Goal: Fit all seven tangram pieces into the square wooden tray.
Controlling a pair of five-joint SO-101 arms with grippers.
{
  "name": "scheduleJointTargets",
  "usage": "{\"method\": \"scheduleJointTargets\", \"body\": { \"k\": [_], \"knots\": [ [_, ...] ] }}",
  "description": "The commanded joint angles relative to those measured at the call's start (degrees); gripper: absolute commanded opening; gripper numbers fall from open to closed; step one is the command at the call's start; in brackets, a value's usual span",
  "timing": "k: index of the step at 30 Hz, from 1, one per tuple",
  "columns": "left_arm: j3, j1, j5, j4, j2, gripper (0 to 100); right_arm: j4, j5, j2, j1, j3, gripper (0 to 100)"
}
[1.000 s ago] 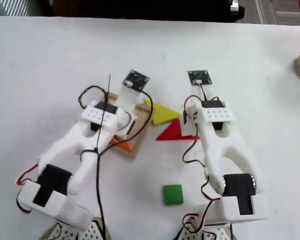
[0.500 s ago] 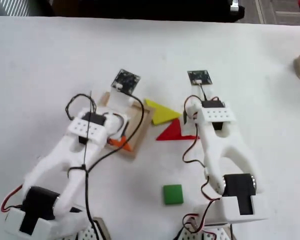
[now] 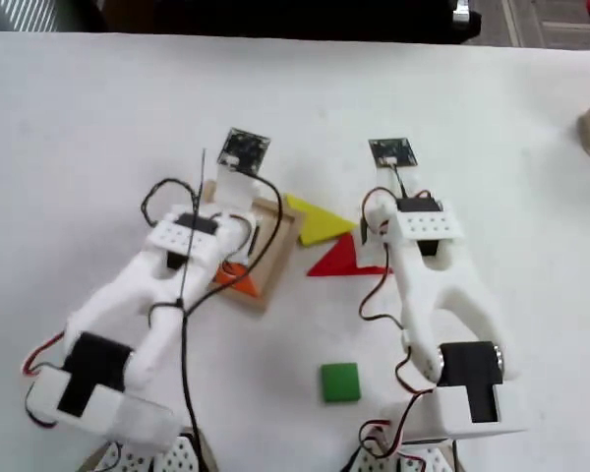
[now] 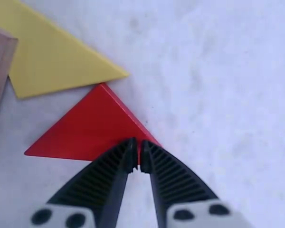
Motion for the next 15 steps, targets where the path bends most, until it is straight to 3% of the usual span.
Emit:
{"method": "scheduleJointTargets", "body": {
  "k": [1, 15],
  "knots": [
    [-4.5, -0.8, 0.4, 2.5, 1.0, 2, -1.0, 0.7, -0.4, -0.6, -2.7, 2.1],
    [-4.9, -2.0, -0.8, 10.6, 1.0, 2, -1.0, 0.7, -0.4, -0.6, -2.7, 2.1]
  ]
}}
